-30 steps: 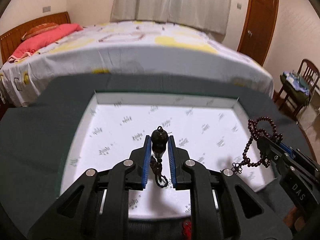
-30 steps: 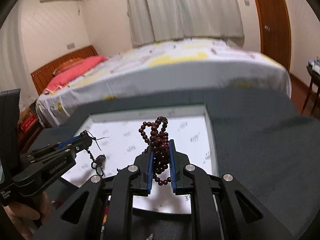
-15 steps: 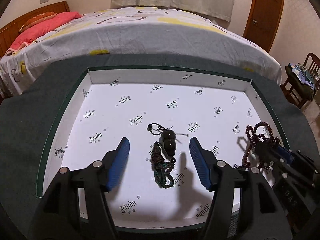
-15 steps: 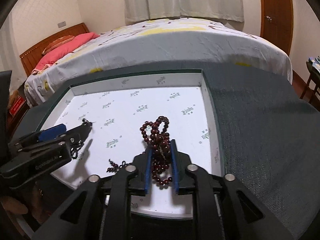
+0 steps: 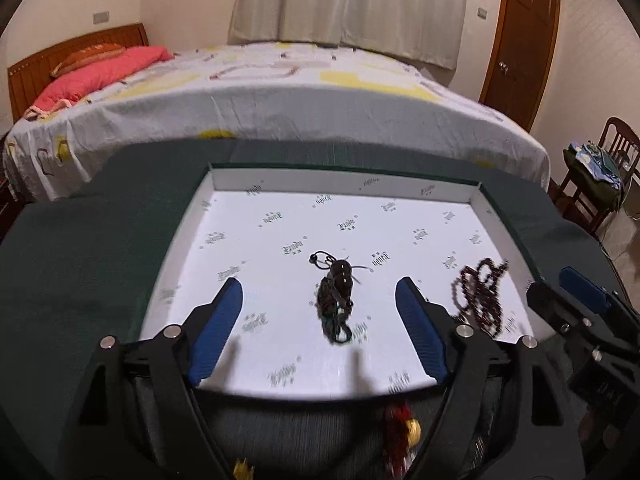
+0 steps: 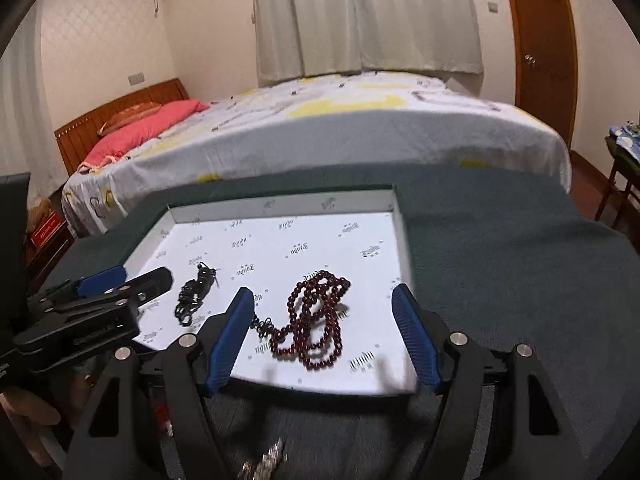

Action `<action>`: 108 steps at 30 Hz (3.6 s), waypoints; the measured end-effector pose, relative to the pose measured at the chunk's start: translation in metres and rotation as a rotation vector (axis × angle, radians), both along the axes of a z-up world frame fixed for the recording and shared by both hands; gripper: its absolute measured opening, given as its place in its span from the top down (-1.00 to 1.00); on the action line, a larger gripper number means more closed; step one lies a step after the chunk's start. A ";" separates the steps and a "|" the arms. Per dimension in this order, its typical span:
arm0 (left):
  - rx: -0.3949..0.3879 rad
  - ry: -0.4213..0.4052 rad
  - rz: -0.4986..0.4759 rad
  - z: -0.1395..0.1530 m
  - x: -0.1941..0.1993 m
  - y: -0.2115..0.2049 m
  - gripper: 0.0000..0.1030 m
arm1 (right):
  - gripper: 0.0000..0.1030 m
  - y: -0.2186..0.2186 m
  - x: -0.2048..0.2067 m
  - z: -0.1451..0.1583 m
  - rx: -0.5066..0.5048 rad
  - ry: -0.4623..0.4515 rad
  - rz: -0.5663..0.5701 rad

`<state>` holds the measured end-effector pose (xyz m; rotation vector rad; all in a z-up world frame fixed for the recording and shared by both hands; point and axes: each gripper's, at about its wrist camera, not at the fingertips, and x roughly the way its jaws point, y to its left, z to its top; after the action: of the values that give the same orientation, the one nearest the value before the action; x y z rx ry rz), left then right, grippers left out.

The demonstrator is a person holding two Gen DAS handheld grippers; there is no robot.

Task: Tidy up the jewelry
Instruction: 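Move the left tool to the white jade bangle and close on it, then lift the bangle with the left tool while the right tool grasps the pearl brooch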

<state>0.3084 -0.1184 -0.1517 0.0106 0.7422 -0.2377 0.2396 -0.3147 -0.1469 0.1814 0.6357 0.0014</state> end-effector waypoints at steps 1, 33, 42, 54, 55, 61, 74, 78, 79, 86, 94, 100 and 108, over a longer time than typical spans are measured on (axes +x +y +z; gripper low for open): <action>0.001 -0.013 0.004 0.003 -0.008 0.001 -0.52 | -0.34 0.000 -0.009 0.003 -0.003 -0.010 -0.008; 0.102 0.013 -0.048 -0.043 -0.180 -0.020 -0.69 | -0.34 -0.012 -0.170 -0.016 -0.023 -0.031 -0.090; 0.101 0.073 -0.031 -0.052 -0.169 -0.013 -0.69 | -0.34 -0.013 -0.171 -0.021 -0.007 -0.022 -0.090; 0.109 0.106 -0.069 -0.057 -0.164 -0.017 -0.54 | -0.34 -0.013 -0.171 -0.025 -0.005 -0.010 -0.091; 0.110 0.102 -0.072 -0.057 -0.164 -0.017 -0.45 | -0.34 -0.013 -0.171 -0.025 -0.006 -0.009 -0.090; 0.092 0.091 -0.083 -0.056 -0.166 -0.013 -0.35 | -0.34 -0.009 -0.171 -0.027 -0.012 -0.003 -0.083; 0.066 -0.020 0.056 -0.019 -0.166 0.048 -0.35 | -0.34 0.024 -0.153 -0.026 0.000 0.029 -0.006; 0.068 -0.044 0.106 -0.009 -0.166 0.071 -0.35 | -0.34 0.043 -0.139 -0.027 -0.011 0.046 0.029; 0.069 -0.046 0.120 -0.007 -0.166 0.078 -0.35 | -0.34 0.048 -0.136 -0.028 -0.010 0.054 0.036; 0.059 -0.044 0.165 -0.006 -0.162 0.101 -0.35 | -0.34 0.071 -0.111 -0.037 -0.007 0.118 0.073; 0.045 -0.025 0.187 -0.011 -0.157 0.113 -0.35 | -0.34 0.080 -0.089 -0.052 -0.017 0.208 0.089; 0.046 -0.013 0.203 -0.015 -0.155 0.119 -0.35 | 0.06 0.085 -0.087 -0.054 -0.062 0.229 0.098; 0.052 -0.007 0.208 -0.016 -0.155 0.120 -0.35 | 0.46 0.091 -0.100 -0.050 -0.065 0.200 0.150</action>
<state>0.1535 0.0019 -0.1677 -0.0166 0.7361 -0.0197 0.1400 -0.2233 -0.1968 0.0713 0.8465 0.1079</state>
